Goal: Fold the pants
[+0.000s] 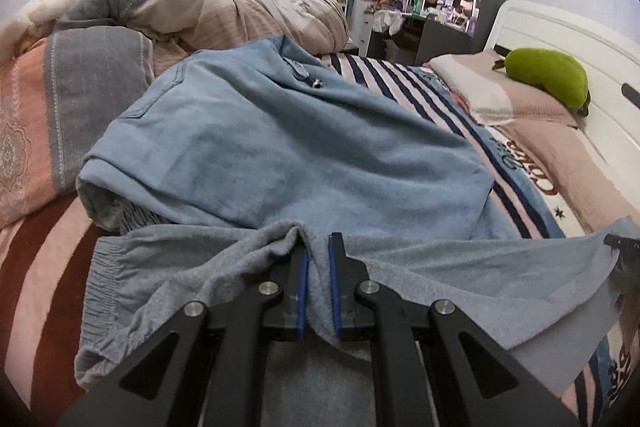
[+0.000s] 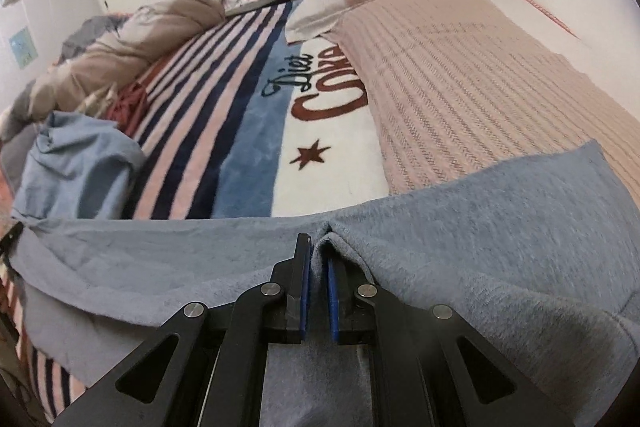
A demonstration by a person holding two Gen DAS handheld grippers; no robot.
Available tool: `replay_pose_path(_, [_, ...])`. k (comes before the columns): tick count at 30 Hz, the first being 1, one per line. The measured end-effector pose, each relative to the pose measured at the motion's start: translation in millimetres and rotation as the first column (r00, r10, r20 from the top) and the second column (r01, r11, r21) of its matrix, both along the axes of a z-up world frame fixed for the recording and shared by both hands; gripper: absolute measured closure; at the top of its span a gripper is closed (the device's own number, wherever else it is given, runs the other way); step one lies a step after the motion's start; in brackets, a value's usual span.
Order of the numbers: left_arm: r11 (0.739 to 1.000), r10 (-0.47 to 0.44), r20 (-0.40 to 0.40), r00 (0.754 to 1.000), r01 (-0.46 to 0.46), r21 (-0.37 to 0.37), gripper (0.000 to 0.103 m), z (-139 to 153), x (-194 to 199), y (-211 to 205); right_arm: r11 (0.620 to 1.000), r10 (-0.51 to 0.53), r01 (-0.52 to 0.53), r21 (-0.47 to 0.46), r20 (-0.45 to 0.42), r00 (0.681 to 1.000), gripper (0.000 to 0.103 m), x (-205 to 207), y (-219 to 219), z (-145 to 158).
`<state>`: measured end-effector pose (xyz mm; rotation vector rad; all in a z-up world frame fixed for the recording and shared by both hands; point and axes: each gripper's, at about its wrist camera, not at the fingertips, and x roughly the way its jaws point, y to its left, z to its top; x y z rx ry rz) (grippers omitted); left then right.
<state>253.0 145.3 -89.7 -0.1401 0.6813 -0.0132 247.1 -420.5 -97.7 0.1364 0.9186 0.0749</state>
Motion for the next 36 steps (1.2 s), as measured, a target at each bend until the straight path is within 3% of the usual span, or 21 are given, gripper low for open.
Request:
replay_pose_path(1, [1.0, -0.002, -0.001, 1.0, 0.002, -0.005, 0.091, 1, -1, 0, 1.0, 0.002, -0.002, -0.011, -0.006, 1.0, 0.1, 1, 2, -1])
replay_pose_path(2, [1.0, -0.006, 0.001, 1.0, 0.006, -0.019, 0.08, 3, -2, 2, 1.0, 0.007, -0.007, -0.025, -0.01, 1.0, 0.096, 0, 3, -1])
replay_pose_path(3, [0.999, -0.01, 0.009, 1.0, 0.01, -0.032, 0.069, 6, -6, 2, 0.999, 0.012, -0.012, -0.03, -0.013, 1.0, 0.086, 0, 4, 0])
replay_pose_path(4, [0.999, -0.011, 0.022, 1.0, 0.012, -0.037, 0.041, 10, -9, 4, 0.999, 0.018, -0.018, -0.031, -0.015, 1.0, 0.08, -2, 5, 1])
replay_pose_path(5, [1.0, -0.012, 0.041, 0.999, 0.013, -0.017, 0.028, 17, -15, 3, 0.999, 0.023, -0.024, -0.029, -0.016, 1.0, 0.065, -4, 6, 4])
replay_pose_path(6, [1.0, -0.024, 0.073, 0.997, 0.023, 0.01, 0.028, 25, -21, 2, 0.999, 0.03, -0.031, -0.033, -0.017, 0.999, 0.055, -8, 8, 8])
replay_pose_path(11, [0.999, -0.029, 0.119, 0.993, 0.027, 0.024, 0.028, 52, -46, 9, 0.989, 0.073, -0.066, -0.135, 0.047, 0.996, 0.048, -37, 26, 41])
replay_pose_path(13, [0.999, -0.032, 0.12, 0.992, 0.028, 0.032, 0.028, 55, -55, 9, 0.988, 0.106, -0.095, -0.118, 0.089, 0.99, 0.042, -48, 35, 55])
replay_pose_path(17, [0.997, -0.076, 0.083, 0.994, 0.075, 0.012, 0.028, 45, -68, 1, 0.963, 0.268, -0.264, -0.049, 0.136, 0.954, 0.042, -66, 75, 70])
replay_pose_path(19, [0.994, -0.111, 0.045, 0.993, 0.111, -0.011, 0.03, 33, -70, -8, 0.922, 0.379, -0.386, 0.021, 0.142, 0.914, 0.049, -72, 101, 69])
replay_pose_path(21, [0.987, -0.151, 0.007, 0.988, 0.152, -0.044, 0.039, 20, -70, -17, 0.855, 0.492, -0.503, 0.129, 0.107, 0.864, 0.079, -74, 129, 54])
replay_pose_path(23, [0.982, -0.179, -0.029, 0.984, 0.176, -0.069, 0.051, 7, -67, -26, 0.798, 0.567, -0.562, 0.217, 0.046, 0.823, 0.082, -73, 154, 29])
replay_pose_path(25, [0.976, -0.207, -0.059, 0.977, 0.202, -0.084, 0.056, -5, -64, -35, 0.785, 0.593, -0.577, 0.224, -0.004, 0.805, 0.084, -72, 170, 6])
replay_pose_path(29, [0.97, -0.238, -0.107, 0.965, 0.231, -0.07, 0.063, -19, -49, -50, 0.821, 0.552, -0.531, 0.21, -0.05, 0.833, 0.087, -55, 178, -28])
replay_pose_path(36, [0.969, -0.247, -0.148, 0.958, 0.247, -0.018, 0.068, -27, -8, -55, 0.862, 0.5, -0.49, 0.128, -0.051, 0.865, 0.087, -18, 169, -38])
